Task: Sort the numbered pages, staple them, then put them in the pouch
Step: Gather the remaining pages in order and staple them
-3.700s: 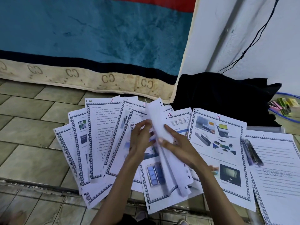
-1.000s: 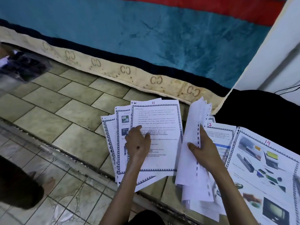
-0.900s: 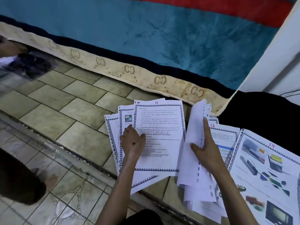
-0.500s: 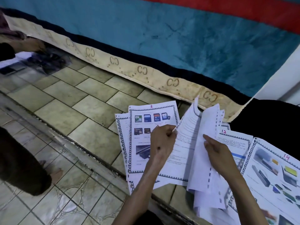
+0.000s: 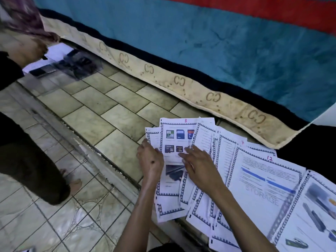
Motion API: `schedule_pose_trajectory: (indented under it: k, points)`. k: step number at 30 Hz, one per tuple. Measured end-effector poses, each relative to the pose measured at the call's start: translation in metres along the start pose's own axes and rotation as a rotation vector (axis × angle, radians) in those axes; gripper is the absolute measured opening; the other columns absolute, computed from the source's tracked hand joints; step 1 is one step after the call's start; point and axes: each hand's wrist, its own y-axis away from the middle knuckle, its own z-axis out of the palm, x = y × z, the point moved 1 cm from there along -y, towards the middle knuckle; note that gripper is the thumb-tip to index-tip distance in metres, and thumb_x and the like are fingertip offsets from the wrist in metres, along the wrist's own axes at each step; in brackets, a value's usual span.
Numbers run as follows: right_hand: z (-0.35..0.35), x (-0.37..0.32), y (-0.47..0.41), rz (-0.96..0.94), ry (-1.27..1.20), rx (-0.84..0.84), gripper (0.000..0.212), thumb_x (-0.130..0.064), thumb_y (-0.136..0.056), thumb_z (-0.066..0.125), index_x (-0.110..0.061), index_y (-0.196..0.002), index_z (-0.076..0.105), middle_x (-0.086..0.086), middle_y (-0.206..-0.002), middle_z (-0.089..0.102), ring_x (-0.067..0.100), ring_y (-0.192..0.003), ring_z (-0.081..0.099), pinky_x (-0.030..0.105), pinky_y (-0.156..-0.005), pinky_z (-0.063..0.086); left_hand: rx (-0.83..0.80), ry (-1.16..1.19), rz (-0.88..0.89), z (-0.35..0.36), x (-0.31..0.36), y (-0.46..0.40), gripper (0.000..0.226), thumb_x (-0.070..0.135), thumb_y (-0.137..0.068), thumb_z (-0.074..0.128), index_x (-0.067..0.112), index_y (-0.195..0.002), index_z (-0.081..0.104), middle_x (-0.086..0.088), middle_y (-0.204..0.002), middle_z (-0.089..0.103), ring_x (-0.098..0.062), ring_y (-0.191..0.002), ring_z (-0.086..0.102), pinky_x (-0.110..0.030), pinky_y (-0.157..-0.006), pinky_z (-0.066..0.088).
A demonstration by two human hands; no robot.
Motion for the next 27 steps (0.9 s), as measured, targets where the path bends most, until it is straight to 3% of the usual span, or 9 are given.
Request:
schedule_pose_trajectory:
  k: [3, 6, 9, 11, 13, 15, 17, 22, 27]
  points:
    - [0.019, -0.009, -0.02, -0.078, 0.073, -0.075, 0.066, -0.051, -0.091, 0.004, -0.028, -0.141, 0.04, 0.0, -0.15, 0.037, 0.02, -0.144, 0.02, 0.042, -0.116, 0.009, -0.018, 0.159, -0.067, -0.003, -0.002, -0.005, 0.051, 0.002, -0.086, 0.047, 0.001, -0.135, 0.033, -0.019, -0.125, 0.057, -0.033, -0.107, 0.058, -0.041, -0.088, 0.052]
    - [0.03, -0.011, -0.03, -0.08, 0.233, -0.155, 0.091, -0.065, -0.074, -0.019, -0.032, -0.147, 0.024, -0.001, -0.156, 0.024, 0.02, -0.147, 0.008, 0.052, -0.114, -0.008, -0.031, 0.178, -0.092, -0.006, -0.002, -0.007, 0.038, 0.002, -0.086, 0.051, 0.0, -0.124, 0.052, -0.016, -0.112, 0.065, -0.026, -0.093, 0.062, -0.023, -0.072, 0.047]
    - [0.035, -0.001, -0.029, -0.026, 0.41, -0.139, 0.082, -0.056, -0.09, -0.012, -0.024, -0.135, 0.05, 0.003, -0.139, 0.052, 0.026, -0.137, 0.038, 0.061, -0.11, -0.003, 0.026, 0.16, -0.1, -0.015, -0.01, -0.016, 0.021, 0.01, -0.085, 0.06, 0.004, -0.103, 0.069, -0.005, -0.086, 0.066, -0.015, -0.067, 0.057, -0.017, -0.046, 0.039]
    - [0.041, 0.01, -0.028, 0.062, 0.41, -0.126, 0.071, -0.05, -0.098, 0.001, -0.022, -0.125, 0.06, 0.002, -0.127, 0.063, 0.025, -0.126, 0.051, 0.063, -0.106, 0.01, 0.087, 0.185, -0.14, -0.019, -0.022, -0.025, 0.02, 0.016, -0.083, 0.065, 0.005, -0.099, 0.071, -0.005, -0.082, 0.068, -0.014, -0.063, 0.058, -0.018, -0.05, 0.041]
    - [0.043, 0.019, -0.026, 0.085, 0.382, -0.111, 0.07, -0.052, -0.096, -0.001, -0.023, -0.134, 0.05, 0.002, -0.137, 0.054, 0.024, -0.134, 0.04, 0.067, -0.105, 0.02, 0.094, 0.211, -0.165, -0.022, -0.029, -0.029, 0.021, 0.02, -0.081, 0.068, 0.006, -0.096, 0.072, -0.007, -0.085, 0.071, -0.017, -0.069, 0.06, -0.021, -0.057, 0.043]
    - [0.047, 0.025, -0.026, 0.031, 0.33, -0.062, 0.08, -0.062, -0.083, -0.021, -0.029, -0.147, 0.014, -0.004, -0.156, 0.019, 0.021, -0.143, 0.001, 0.058, -0.112, 0.002, 0.093, 0.249, -0.179, -0.022, -0.032, -0.029, 0.021, 0.023, -0.082, 0.067, 0.009, -0.097, 0.072, -0.007, -0.092, 0.072, -0.017, -0.074, 0.061, -0.021, -0.059, 0.042]
    - [0.048, 0.027, -0.023, 0.048, 0.25, -0.071, 0.09, -0.065, -0.068, -0.032, -0.033, -0.147, -0.003, -0.01, -0.157, -0.005, 0.014, -0.138, -0.023, 0.047, -0.11, -0.017, 0.103, 0.282, -0.178, -0.021, -0.032, -0.028, 0.023, 0.024, -0.084, 0.065, 0.01, -0.102, 0.071, -0.007, -0.098, 0.072, -0.017, -0.078, 0.061, -0.02, -0.06, 0.042]
    - [0.047, 0.025, -0.024, 0.051, 0.204, -0.029, 0.077, -0.06, -0.078, -0.016, -0.034, -0.148, 0.001, -0.012, -0.157, -0.004, 0.008, -0.138, -0.023, 0.044, -0.111, -0.02, -0.143, 0.516, -0.201, -0.009, -0.039, -0.013, 0.017, 0.015, -0.084, 0.066, 0.007, -0.099, 0.065, -0.012, -0.093, 0.07, -0.021, -0.071, 0.068, -0.026, -0.061, 0.056]
    - [0.044, 0.021, -0.022, 0.035, 0.176, -0.02, 0.072, -0.059, -0.081, -0.012, -0.035, -0.148, 0.0, -0.011, -0.157, -0.005, 0.007, -0.139, -0.023, 0.042, -0.113, -0.019, -0.342, 0.517, -0.18, -0.004, -0.038, 0.001, 0.005, 0.004, -0.087, 0.06, 0.007, -0.088, 0.064, -0.014, -0.087, 0.07, -0.018, -0.066, 0.068, -0.033, -0.064, 0.058]
